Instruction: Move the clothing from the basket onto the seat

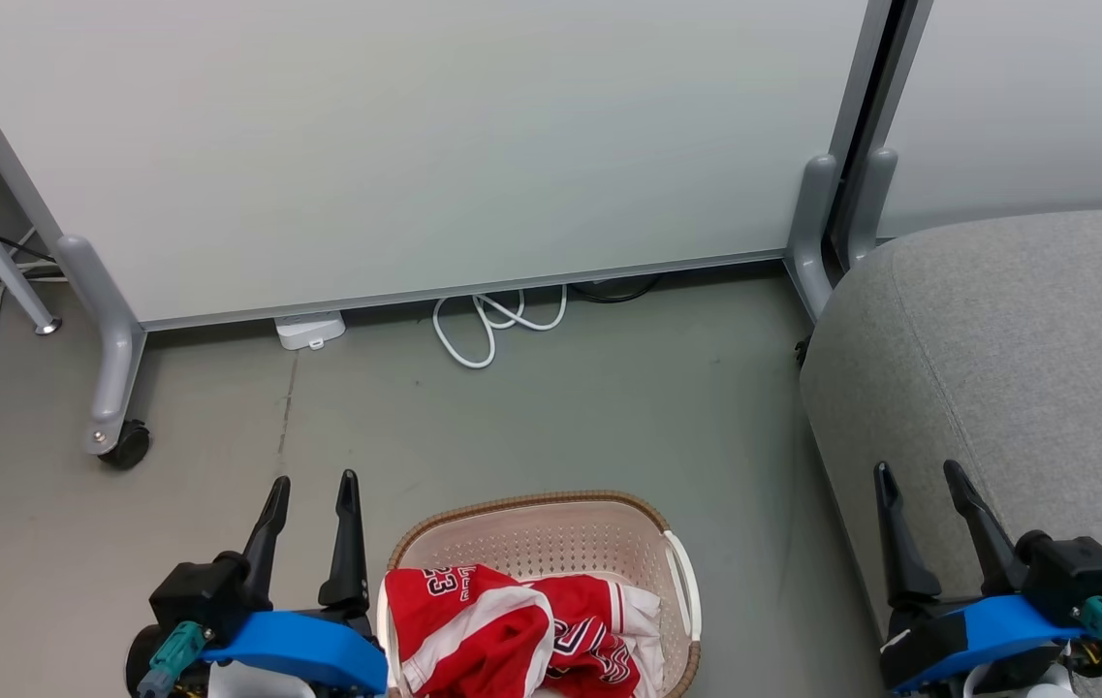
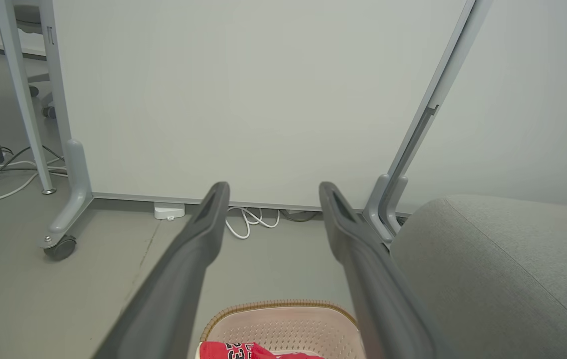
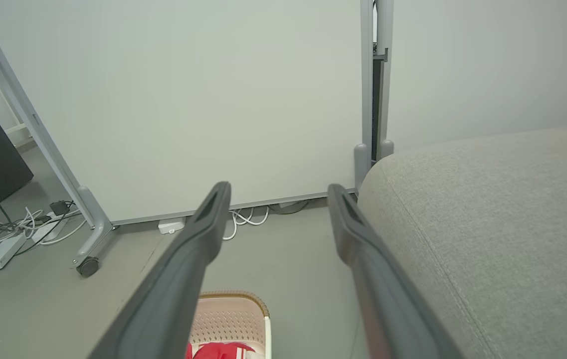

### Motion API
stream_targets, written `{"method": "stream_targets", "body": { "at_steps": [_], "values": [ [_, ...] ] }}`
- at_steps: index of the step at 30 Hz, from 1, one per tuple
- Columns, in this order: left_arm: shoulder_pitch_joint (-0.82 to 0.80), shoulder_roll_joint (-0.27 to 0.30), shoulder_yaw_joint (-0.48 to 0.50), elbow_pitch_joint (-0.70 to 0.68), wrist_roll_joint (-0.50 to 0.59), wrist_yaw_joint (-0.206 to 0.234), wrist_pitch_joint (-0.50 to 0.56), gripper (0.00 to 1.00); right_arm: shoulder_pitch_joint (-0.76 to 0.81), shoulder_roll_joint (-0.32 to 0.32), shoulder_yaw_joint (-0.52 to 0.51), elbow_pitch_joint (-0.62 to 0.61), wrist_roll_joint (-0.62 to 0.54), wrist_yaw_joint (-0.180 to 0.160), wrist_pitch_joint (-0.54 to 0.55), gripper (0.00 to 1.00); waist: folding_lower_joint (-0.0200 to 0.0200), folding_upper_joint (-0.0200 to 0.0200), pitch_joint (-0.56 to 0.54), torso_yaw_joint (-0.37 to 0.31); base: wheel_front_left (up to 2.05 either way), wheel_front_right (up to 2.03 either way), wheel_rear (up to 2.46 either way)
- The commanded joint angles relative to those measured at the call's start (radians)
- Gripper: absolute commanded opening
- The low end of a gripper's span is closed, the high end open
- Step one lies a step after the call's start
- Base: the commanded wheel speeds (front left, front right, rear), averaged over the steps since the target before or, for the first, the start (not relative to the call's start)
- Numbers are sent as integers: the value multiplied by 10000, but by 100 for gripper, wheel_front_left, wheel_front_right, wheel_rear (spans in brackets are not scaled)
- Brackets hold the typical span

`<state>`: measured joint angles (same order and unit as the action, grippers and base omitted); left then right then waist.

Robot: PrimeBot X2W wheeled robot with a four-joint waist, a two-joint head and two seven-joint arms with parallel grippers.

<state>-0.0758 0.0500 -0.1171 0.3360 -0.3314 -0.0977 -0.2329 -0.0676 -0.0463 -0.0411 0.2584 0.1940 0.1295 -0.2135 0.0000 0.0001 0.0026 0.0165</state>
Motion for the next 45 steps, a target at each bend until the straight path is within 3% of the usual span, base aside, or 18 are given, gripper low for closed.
{"method": "stream_targets", "body": {
  "at_steps": [1, 14, 34, 45],
  "values": [
    [-149, 2, -57, 14, 181, 19, -102, 100, -7, -58, 11, -52, -230, 19, -95, 100, 0, -1, 1, 5, 0, 0, 0],
    [-185, 8, -194, 183, 452, 163, -339, 100, 28, -65, 65, -25, -1038, 14, -302, 100, 0, -1, -36, 20, 0, 0, 0],
    [-159, 7, -179, 163, 312, 225, -340, 100, 22, -62, 40, -40, -997, 12, -309, 100, 0, -1, 28, -27, 0, 0, 0],
    [-295, 7, -92, 430, 581, 126, -338, 100, -295, -59, 544, -155, -924, 12, -353, 100, 0, -1, 686, -685, 0, 0, 0]
  ]
}}
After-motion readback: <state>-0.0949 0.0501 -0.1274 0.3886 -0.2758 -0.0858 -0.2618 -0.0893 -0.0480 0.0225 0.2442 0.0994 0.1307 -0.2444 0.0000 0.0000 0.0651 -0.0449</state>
